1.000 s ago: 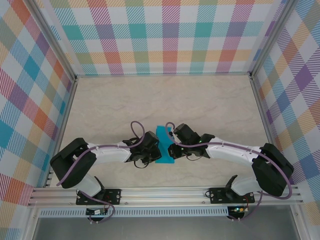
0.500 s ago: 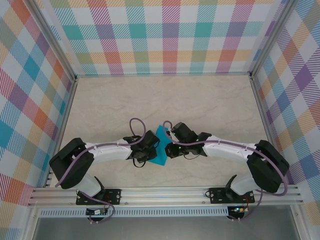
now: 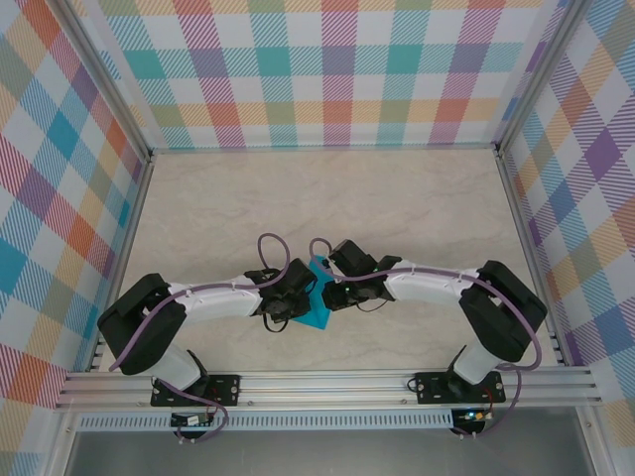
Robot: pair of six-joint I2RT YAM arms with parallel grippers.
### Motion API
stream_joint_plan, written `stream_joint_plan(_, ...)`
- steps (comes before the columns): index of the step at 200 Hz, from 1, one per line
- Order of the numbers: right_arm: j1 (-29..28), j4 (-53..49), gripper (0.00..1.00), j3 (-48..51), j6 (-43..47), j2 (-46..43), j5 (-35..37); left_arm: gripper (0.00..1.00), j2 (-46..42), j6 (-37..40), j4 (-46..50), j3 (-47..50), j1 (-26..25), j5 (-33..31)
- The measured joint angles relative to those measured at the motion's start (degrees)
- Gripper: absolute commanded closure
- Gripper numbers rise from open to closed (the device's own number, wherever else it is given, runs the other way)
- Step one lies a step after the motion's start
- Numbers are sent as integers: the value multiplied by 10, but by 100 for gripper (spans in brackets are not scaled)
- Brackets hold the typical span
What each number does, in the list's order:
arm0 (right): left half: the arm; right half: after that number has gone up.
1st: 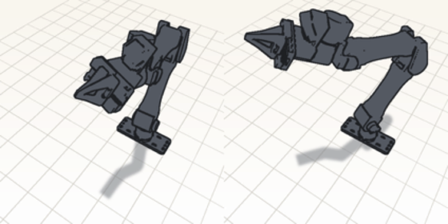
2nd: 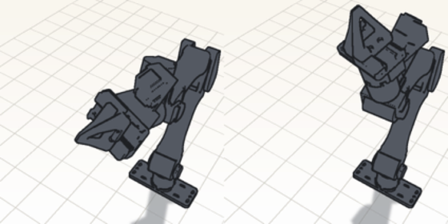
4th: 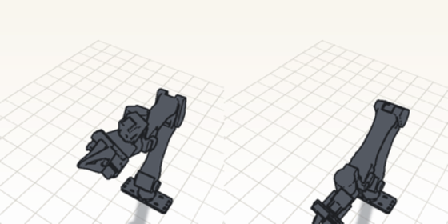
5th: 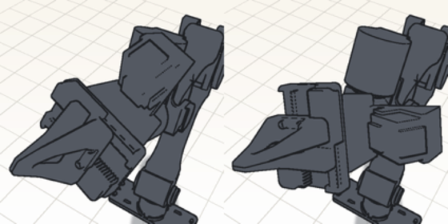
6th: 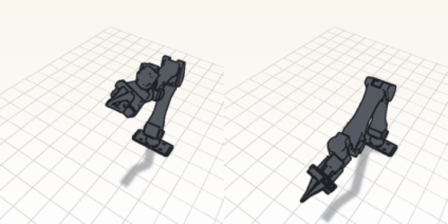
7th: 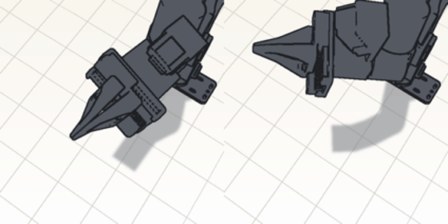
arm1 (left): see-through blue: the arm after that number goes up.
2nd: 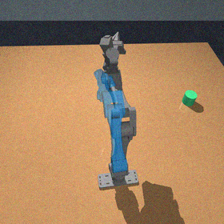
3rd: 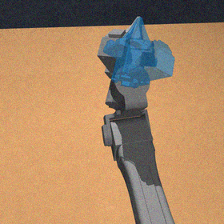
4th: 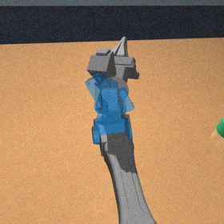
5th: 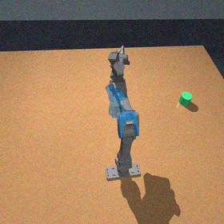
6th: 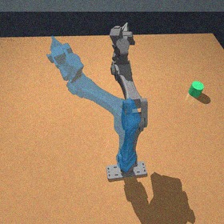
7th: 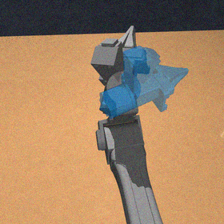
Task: Fold a paper plane with a square sheet of paper (pick it up from the middle)
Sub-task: Fold the triangle a second time at the center of the table.
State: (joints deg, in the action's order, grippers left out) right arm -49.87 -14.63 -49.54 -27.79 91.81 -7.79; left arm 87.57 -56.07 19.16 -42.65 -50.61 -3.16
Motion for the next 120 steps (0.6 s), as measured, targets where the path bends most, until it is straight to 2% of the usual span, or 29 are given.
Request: stream_joint_plan(120, 0, -9, 87, -16, 10, 33, 18, 87, -3, -1, -2, 3, 0, -5)
